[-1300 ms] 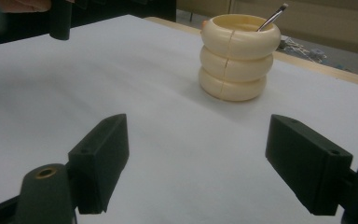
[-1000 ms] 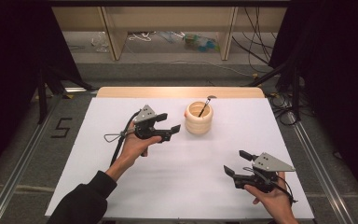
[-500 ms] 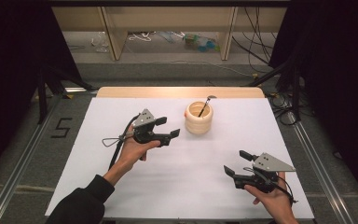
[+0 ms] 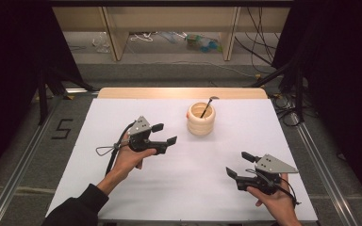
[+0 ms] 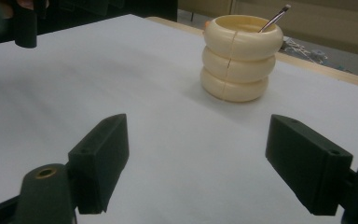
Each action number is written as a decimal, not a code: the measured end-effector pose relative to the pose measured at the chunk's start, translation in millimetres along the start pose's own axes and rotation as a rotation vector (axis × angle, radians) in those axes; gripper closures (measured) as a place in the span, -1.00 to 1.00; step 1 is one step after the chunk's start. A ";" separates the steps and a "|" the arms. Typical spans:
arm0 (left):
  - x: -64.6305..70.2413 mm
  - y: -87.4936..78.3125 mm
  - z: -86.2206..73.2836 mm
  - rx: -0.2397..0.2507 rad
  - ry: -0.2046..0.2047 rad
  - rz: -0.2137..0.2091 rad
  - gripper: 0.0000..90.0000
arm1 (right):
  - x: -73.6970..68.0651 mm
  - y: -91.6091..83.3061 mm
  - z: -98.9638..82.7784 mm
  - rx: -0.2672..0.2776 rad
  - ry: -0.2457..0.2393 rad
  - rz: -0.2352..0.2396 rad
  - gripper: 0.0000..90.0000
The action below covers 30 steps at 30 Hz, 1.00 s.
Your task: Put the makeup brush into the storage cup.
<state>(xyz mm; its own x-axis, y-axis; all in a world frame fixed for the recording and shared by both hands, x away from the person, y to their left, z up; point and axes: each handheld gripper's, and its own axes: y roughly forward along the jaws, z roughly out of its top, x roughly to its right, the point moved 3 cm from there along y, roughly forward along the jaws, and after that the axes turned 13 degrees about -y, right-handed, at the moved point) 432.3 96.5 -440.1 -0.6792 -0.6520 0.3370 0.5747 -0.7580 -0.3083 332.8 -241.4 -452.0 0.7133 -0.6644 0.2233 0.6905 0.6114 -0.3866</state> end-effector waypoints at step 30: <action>1.8 -70.6 -22.1 0.095 0.009 0.031 -0.65 | -1.2 -0.6 1.8 0.009 0.004 0.009 -0.51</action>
<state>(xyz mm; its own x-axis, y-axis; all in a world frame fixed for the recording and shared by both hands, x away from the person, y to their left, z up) 380.4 149.2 -437.4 -0.6643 -0.6755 0.3199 0.6360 -0.7357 -0.2328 331.8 -240.2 -450.5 0.7188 -0.6607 0.2164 0.6853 0.6209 -0.3806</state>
